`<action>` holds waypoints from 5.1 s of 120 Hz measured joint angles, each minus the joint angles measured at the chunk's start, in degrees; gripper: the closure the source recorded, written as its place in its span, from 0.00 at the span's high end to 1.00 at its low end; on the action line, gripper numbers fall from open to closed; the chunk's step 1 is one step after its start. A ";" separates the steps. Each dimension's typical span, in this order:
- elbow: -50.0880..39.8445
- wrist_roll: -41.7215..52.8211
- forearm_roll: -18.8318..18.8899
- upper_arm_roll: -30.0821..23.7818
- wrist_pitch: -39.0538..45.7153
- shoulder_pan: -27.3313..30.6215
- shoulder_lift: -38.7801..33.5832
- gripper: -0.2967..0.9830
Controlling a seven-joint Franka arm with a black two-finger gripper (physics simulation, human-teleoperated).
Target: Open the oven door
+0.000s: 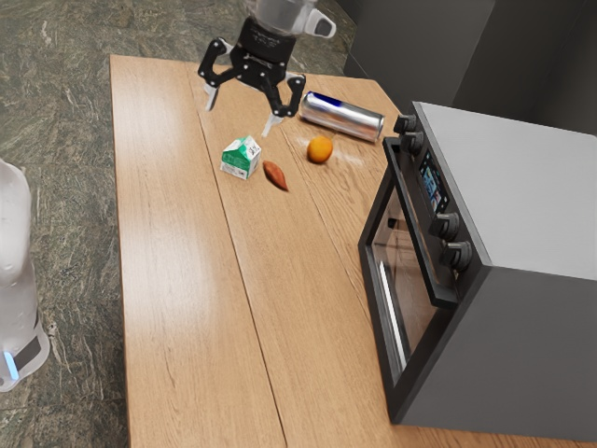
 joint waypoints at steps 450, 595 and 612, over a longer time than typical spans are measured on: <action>-18.95 -7.42 -3.99 -19.02 63.64 9.97 -0.16 0.77; -18.35 -4.44 -4.58 -18.73 64.67 11.64 3.25 0.76; -18.64 -4.35 -4.69 -18.72 64.70 11.64 4.13 0.76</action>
